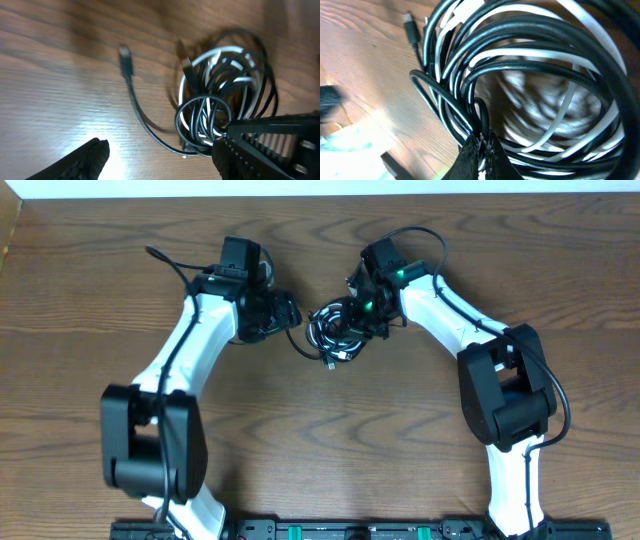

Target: Untangle cables

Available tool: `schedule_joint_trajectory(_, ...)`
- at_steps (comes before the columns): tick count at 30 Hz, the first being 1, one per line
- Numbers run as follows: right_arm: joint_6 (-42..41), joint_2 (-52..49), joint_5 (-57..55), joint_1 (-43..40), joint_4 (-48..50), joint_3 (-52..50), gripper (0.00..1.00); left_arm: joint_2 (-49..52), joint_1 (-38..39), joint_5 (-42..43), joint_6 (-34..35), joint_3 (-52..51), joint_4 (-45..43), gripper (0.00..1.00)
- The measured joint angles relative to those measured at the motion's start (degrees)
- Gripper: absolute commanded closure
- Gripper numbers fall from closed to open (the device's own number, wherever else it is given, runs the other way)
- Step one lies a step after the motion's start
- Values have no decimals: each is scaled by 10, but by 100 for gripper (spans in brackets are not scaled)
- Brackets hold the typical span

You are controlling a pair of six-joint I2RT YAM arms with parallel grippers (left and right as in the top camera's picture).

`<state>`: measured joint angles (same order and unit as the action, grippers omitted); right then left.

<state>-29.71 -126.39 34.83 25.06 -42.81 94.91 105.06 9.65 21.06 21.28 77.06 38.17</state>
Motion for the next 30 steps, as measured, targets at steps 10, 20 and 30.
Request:
schedule_joint_trajectory(10,-19,0,0,12,23,0,99,105,0,119,-4,0,-45,28)
schedule_joint_trajectory(20,-19,0,-17,37,21,0,99,110,0,148,-3,-1,-52,38)
schedule_joint_trajectory(30,-19,0,-22,38,19,0,99,110,7,120,19,-1,-52,48)
